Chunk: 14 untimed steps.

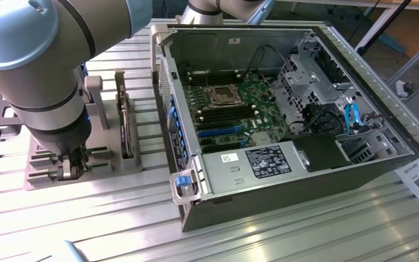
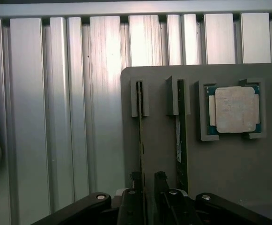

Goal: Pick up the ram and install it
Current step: 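Pick up the ram and move it above insertion slot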

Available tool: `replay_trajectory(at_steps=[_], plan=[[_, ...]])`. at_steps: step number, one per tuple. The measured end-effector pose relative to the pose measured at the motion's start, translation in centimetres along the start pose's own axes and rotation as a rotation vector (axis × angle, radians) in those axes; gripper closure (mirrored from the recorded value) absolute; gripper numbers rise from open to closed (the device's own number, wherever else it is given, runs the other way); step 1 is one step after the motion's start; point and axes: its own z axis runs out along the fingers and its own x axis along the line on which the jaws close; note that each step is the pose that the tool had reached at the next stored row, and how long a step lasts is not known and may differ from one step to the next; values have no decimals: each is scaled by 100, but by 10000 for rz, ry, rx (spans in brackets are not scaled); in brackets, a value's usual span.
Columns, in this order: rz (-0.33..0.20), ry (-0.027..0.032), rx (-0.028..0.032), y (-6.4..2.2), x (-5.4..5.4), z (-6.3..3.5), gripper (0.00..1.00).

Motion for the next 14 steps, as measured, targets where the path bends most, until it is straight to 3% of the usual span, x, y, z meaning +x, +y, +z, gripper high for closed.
replay_trajectory(at_steps=[14], plan=[[0, 1, 0, -11, 0, -1, 75]])
